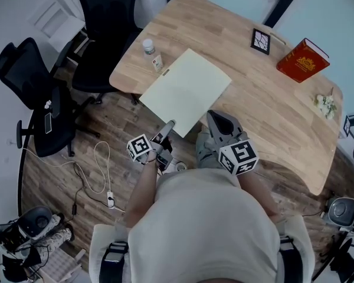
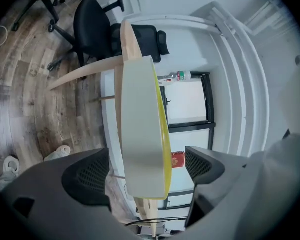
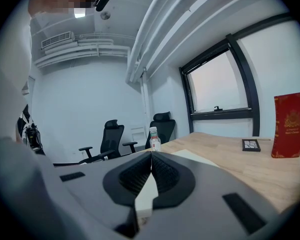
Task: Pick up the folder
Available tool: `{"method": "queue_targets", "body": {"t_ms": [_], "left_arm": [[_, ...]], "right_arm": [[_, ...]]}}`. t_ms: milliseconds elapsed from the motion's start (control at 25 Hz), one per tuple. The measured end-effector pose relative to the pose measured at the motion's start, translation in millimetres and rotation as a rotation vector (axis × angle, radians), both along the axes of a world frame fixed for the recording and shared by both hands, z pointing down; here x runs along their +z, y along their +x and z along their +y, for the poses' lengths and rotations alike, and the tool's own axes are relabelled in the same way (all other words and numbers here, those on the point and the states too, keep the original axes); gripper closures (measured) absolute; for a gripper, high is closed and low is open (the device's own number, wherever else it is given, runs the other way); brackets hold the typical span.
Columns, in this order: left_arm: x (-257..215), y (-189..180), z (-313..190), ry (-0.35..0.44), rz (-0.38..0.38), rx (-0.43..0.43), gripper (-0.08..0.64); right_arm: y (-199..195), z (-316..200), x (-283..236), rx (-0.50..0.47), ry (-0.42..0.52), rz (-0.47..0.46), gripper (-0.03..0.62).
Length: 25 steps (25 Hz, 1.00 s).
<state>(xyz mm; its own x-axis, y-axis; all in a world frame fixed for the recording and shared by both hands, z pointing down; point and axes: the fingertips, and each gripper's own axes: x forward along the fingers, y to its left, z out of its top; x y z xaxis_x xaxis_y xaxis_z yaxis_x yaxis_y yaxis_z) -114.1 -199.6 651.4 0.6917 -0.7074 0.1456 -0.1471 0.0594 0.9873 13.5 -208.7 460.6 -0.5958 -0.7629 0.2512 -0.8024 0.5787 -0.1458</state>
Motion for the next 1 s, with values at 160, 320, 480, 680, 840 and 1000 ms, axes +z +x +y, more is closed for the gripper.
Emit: {"method": "queue_targets", "body": {"t_ms": [160, 320, 480, 680, 840, 1000], "left_arm": [[0, 10, -10, 0.015, 0.062, -0.002, 0.106], [5, 18, -20, 0.005, 0.061, -0.005, 0.101], [6, 27, -27, -0.003, 0.081, -0.005, 0.1], [3, 37, -36, 0.001, 0.1, 0.016, 0.1], [0, 43, -42, 0.008, 0.125, 0.031, 0.1], [-2, 45, -46, 0.019, 0.138, 0.037, 0.101]], "right_arm": [[10, -2, 2, 0.011, -0.005, 0.0, 0.574], [21, -7, 4, 0.027, -0.006, 0.006, 0.574], [28, -11, 5, 0.039, -0.01, 0.006, 0.574], [31, -16, 5, 0.048, -0.013, 0.007, 0.574], [35, -17, 7, 0.053, -0.018, 0.01, 0.574], [37, -19, 9, 0.059, -0.021, 0.009, 0.574]]}}
